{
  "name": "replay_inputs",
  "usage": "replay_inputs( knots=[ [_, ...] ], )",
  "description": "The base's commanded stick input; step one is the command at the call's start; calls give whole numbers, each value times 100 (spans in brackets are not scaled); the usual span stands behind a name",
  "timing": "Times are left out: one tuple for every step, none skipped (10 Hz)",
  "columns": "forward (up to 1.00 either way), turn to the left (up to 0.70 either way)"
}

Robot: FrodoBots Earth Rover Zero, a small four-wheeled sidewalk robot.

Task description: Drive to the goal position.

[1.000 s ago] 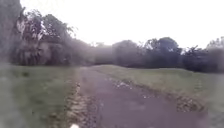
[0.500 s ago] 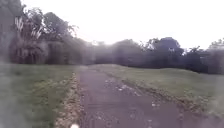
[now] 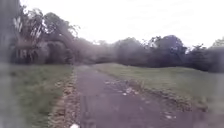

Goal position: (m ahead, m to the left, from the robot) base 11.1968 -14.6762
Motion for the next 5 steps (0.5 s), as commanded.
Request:
replay_inputs(
  knots=[
    [85,0],
    [85,0],
    [85,0],
    [85,0],
    [85,0]
  ],
)
